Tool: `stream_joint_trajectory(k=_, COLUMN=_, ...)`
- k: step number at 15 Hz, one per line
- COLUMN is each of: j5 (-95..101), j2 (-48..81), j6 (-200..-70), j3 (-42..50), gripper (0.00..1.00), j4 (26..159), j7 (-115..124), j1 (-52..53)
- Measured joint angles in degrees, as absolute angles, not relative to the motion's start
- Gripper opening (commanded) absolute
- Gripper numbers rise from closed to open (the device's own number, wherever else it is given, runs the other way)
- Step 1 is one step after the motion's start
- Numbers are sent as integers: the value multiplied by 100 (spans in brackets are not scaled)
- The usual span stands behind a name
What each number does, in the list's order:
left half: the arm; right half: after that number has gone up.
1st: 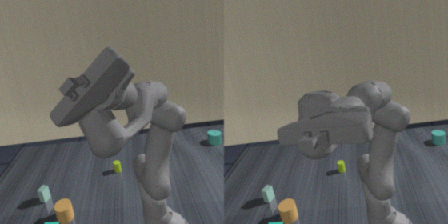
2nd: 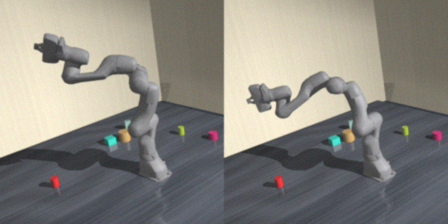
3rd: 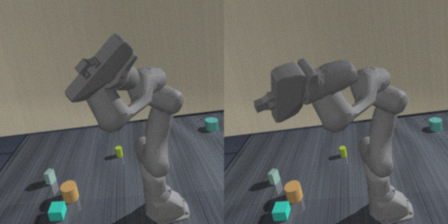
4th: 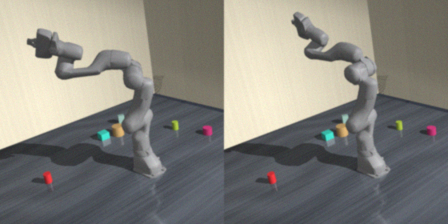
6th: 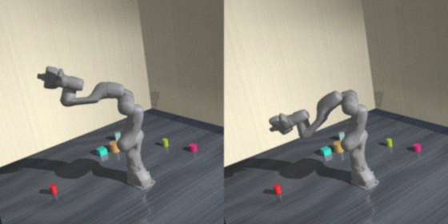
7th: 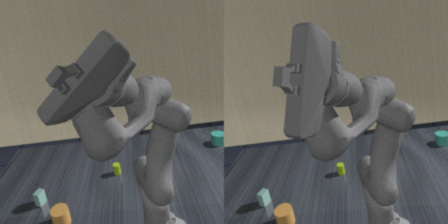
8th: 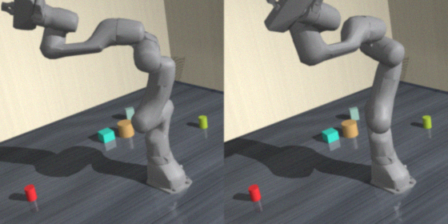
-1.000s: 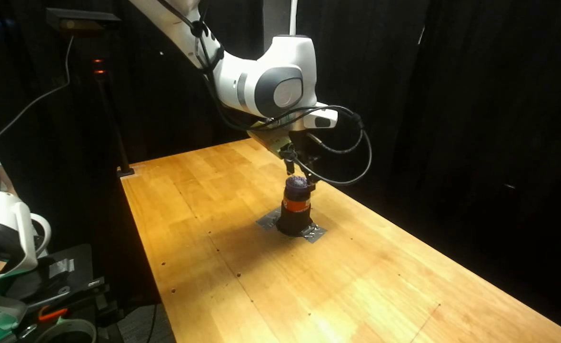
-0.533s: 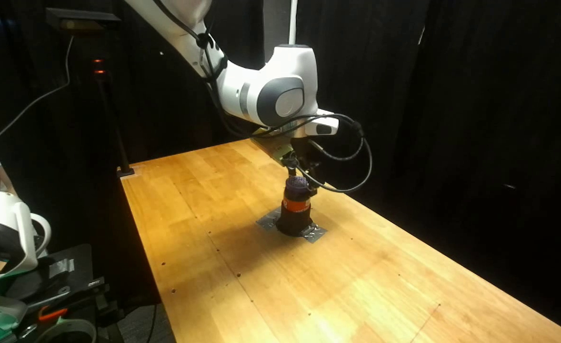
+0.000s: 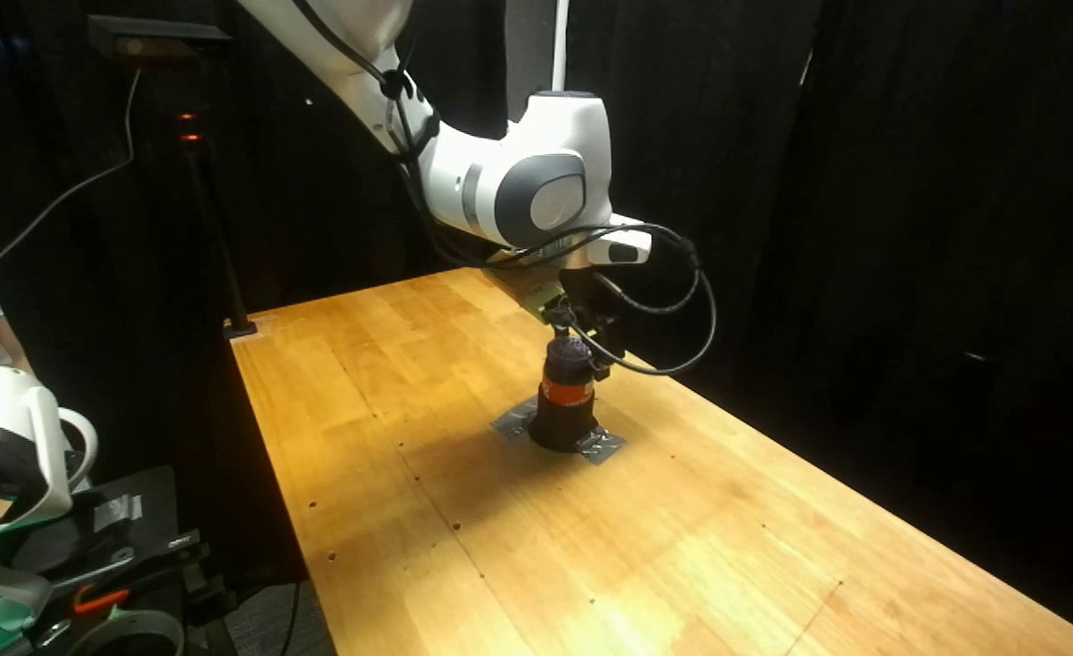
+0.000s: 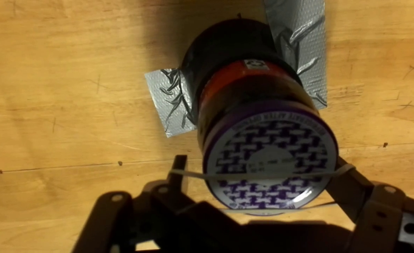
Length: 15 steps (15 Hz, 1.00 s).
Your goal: Put the rubber band on the cup
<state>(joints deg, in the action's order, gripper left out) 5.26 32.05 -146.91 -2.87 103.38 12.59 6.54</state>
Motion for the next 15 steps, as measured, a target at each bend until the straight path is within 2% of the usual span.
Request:
stream_joint_trajectory(k=9, j5=527, j2=3302, j6=-15023, j3=-110, gripper=100, j4=10359, j7=1263, j1=722)
stream_joint_trajectory(k=15, j5=177, j2=3111, j6=-14079, j3=-214, gripper=100, j4=10433, j7=1127, j1=699)
